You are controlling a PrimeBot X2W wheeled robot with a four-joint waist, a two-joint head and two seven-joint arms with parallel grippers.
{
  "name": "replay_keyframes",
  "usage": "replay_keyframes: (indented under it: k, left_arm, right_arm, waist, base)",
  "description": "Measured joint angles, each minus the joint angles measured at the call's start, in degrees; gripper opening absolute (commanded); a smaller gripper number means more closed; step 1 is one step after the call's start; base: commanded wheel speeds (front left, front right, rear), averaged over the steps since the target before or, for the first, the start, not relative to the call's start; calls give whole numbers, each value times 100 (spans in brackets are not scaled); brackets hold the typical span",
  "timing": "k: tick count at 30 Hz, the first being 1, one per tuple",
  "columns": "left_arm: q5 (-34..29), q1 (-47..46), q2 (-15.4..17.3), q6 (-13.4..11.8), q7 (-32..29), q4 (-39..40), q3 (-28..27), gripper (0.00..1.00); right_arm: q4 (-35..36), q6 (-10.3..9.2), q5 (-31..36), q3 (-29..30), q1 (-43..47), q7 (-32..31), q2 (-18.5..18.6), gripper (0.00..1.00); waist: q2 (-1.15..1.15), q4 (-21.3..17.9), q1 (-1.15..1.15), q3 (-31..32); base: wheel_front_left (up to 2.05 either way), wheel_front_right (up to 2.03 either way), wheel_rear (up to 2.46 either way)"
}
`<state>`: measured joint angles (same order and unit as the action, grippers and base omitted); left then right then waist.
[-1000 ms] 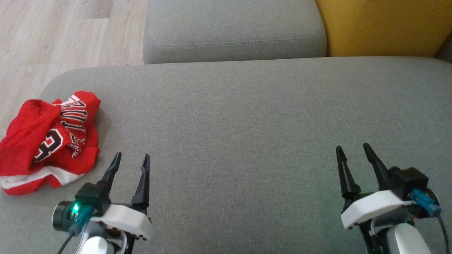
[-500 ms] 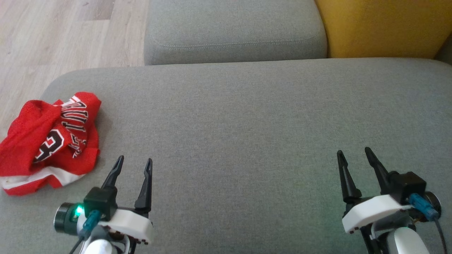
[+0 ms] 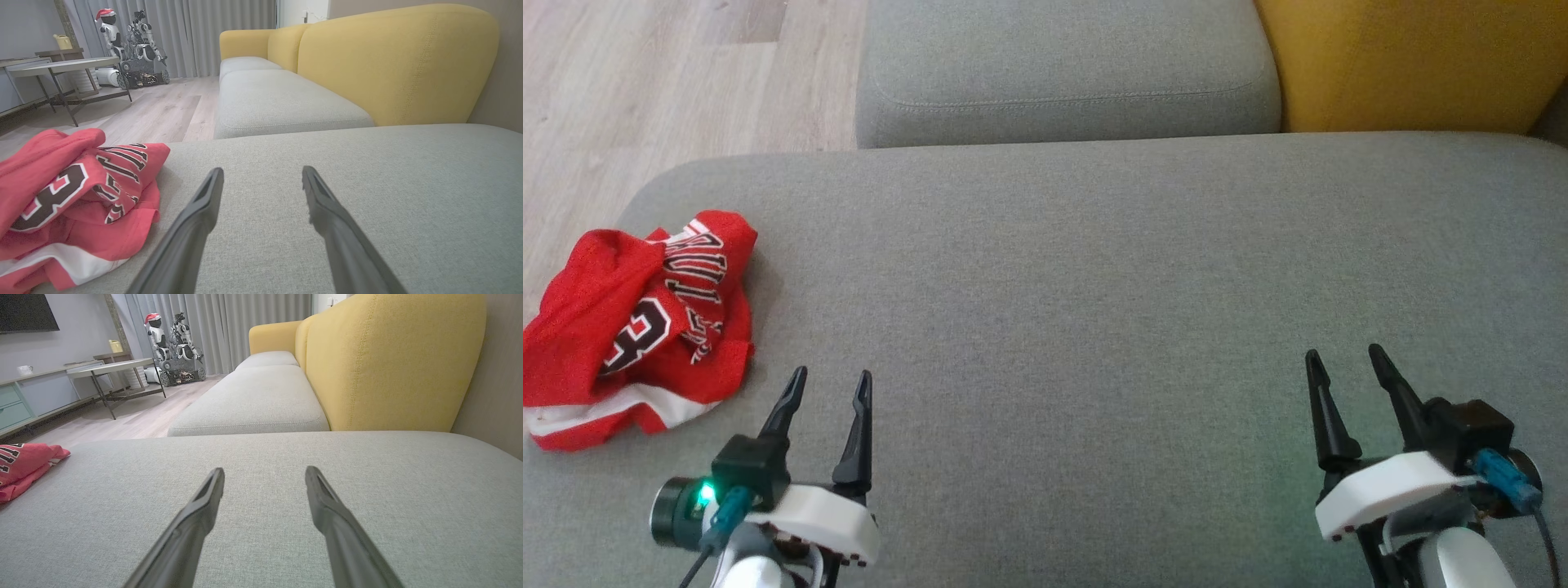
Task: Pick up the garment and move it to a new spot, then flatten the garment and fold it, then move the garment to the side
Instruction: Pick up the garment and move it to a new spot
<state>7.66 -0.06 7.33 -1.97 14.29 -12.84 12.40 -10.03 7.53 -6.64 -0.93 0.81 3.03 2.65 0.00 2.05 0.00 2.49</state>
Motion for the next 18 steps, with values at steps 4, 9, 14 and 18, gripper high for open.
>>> replay_keyframes:
  k: [4, 9, 14, 18]
  left_arm:
    - [0, 0, -3, 2, 0, -20, -3, 100]
    - [-1, -1, -9, 3, 0, -29, -3, 100]
    - [66, -18, -40, 4, 0, -52, -67, 100]
    - [94, -44, -55, 56, 0, -54, -156, 100]
  right_arm:
    - [-2, 0, 0, 4, 0, 0, 0, 100]
    - [-4, 0, 0, 10, -1, 0, 0, 100]
    - [22, 0, 8, 21, -1, 0, -1, 100]
    - [66, 0, 3, -38, -5, 0, -2, 100]
  waist:
    - [0, 7, 0, -8]
    - [0, 29, 0, -15]
    - [0, 220, 0, -26]
    - [0, 479, 0, -32]
  base:
    - [0, 0, 0]
    - [0, 0, 0]
    - [0, 0, 0]
    - [0, 0, 0]
